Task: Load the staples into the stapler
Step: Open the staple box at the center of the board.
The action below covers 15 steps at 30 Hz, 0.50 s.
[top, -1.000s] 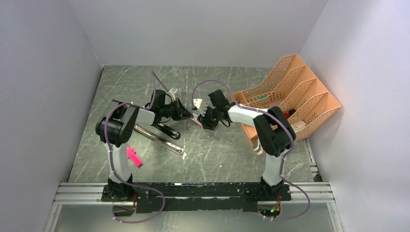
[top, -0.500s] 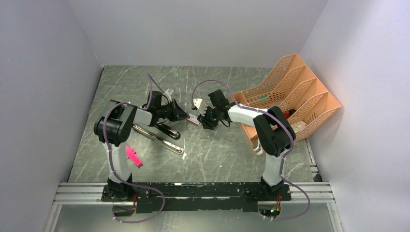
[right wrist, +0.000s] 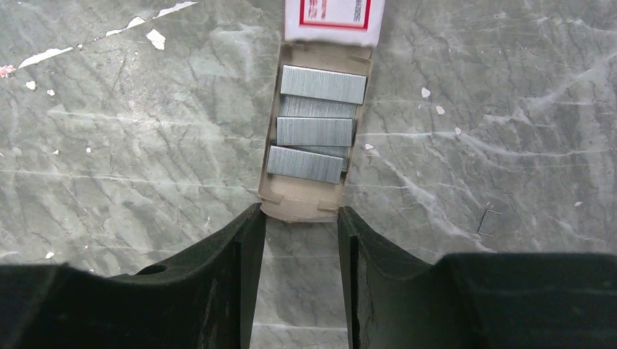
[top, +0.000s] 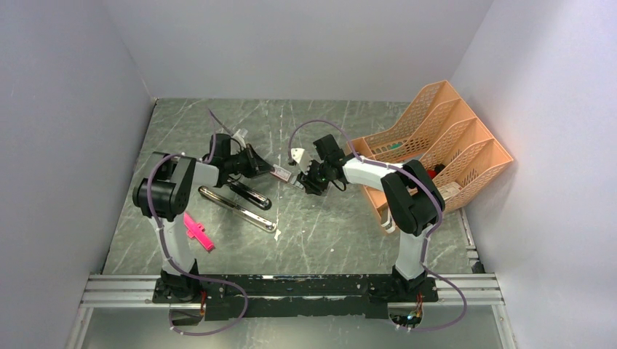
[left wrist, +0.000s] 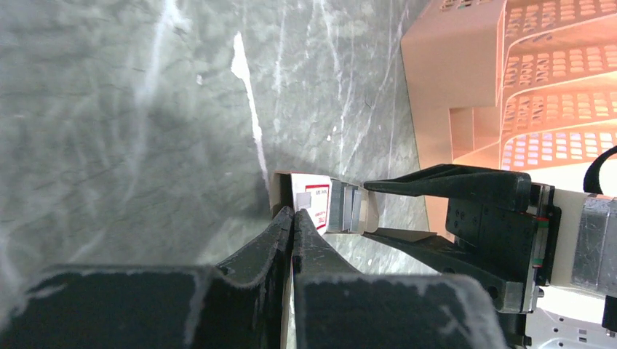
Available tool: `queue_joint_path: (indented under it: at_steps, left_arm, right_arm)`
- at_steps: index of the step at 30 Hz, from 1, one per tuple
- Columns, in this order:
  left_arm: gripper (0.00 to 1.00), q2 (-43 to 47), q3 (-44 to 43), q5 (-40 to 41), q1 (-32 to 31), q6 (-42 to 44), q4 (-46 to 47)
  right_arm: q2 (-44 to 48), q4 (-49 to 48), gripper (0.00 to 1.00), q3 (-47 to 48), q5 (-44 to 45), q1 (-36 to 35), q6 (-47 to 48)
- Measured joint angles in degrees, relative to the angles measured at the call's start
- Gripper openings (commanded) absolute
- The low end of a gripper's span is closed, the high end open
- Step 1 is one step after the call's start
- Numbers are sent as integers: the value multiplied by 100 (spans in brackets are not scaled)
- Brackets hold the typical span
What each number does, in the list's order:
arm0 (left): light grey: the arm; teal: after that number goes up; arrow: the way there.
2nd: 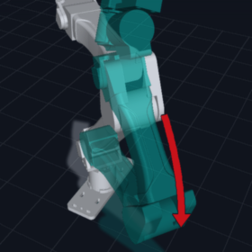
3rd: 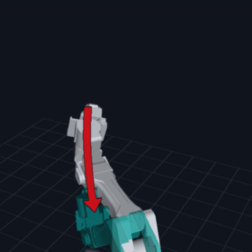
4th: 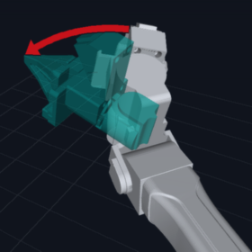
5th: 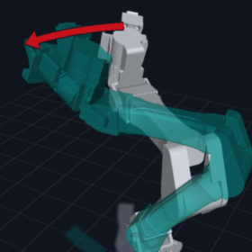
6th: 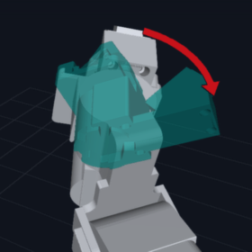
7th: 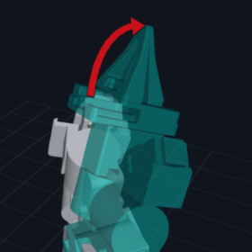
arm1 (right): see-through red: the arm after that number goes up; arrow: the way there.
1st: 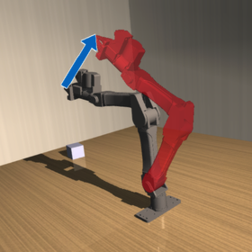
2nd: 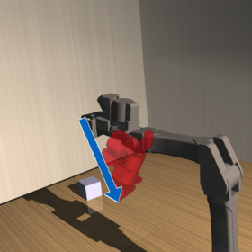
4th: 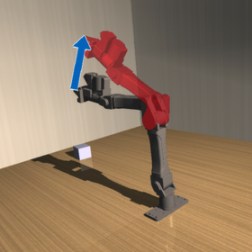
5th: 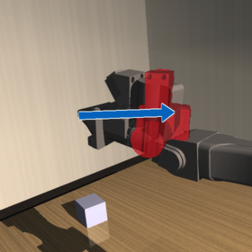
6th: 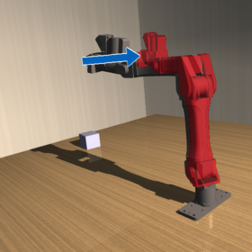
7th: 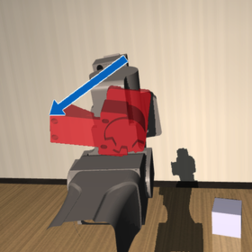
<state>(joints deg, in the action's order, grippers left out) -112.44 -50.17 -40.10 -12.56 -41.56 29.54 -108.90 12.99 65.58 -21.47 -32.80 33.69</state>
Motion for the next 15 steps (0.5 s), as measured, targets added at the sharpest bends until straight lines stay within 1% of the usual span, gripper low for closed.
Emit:
queue_joint_path:
  at_steps: [8, 10, 15]
  left_arm:
    - [7, 26, 0, 90, 238, 63, -96]
    - [11, 26, 0, 101, 240, 70, -101]
    - [24, 37, 0, 144, 240, 85, -138]
  right_arm:
    - [-11, 35, 44, 22, 2, 0, -2]
    - [-22, 59, 44, 44, 0, 0, 0]
    - [-26, 111, 45, 70, 22, 0, 0]
